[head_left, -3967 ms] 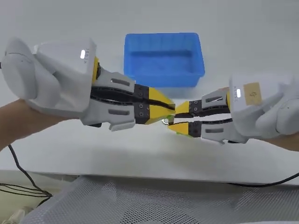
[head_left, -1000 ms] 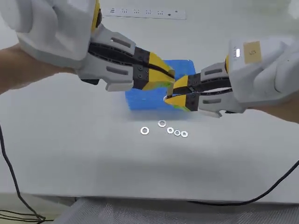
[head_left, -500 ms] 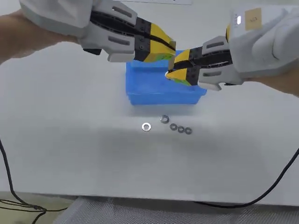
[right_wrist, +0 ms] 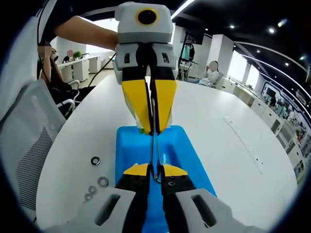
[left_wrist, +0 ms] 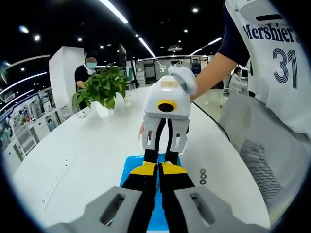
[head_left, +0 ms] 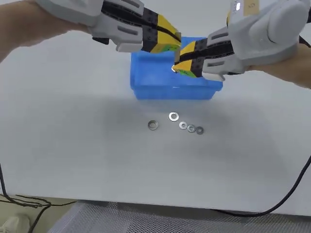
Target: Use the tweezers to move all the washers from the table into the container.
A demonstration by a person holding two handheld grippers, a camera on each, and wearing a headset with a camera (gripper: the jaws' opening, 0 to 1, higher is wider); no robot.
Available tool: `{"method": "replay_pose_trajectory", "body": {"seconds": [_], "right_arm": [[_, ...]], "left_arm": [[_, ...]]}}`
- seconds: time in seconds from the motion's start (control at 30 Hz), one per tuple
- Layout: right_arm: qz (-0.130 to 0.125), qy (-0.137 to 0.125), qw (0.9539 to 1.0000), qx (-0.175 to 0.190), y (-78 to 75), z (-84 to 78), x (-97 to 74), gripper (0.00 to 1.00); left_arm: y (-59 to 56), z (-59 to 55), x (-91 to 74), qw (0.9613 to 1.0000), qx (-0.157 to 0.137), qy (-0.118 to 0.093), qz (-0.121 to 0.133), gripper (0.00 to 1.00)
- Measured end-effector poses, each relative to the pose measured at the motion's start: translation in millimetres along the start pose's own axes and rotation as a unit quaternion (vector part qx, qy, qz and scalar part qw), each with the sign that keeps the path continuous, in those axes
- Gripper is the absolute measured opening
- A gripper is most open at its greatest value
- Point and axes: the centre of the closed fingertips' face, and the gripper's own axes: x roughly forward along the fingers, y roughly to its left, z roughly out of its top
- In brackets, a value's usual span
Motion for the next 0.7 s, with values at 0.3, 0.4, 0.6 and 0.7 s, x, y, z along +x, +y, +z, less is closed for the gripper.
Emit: {"method": "replay_pose_trajectory", "body": {"seconds": [0.3, 0.4, 0.6, 0.7], "right_arm": [[0.011, 0.015, 0.9997, 0.016, 5.5, -8.6, 4.9, 0.1], [0.01, 0.018, 0.9997, 0.016, 5.8, -10.1, 4.9, 0.1], [0.002, 0.015, 0.9997, 0.02, 7.5, -6.7, 1.3, 0.11], [-0.004, 0.011, 0.9997, 0.021, 6.3, -2.4, -1.2, 0.14]], "left_arm": [[2.3, -9.7, 5.4, 0.9999, -0.014, 0.005, -0.007, 0.05], [2.8, -11.0, 6.2, 0.9999, -0.014, 0.006, -0.009, 0.05], [2.6, -9.1, 4.9, 0.9999, -0.006, 0.007, -0.01, 0.05], [3.2, -9.0, 3.6, 0.9999, -0.003, 0.009, -0.009, 0.05]]}}
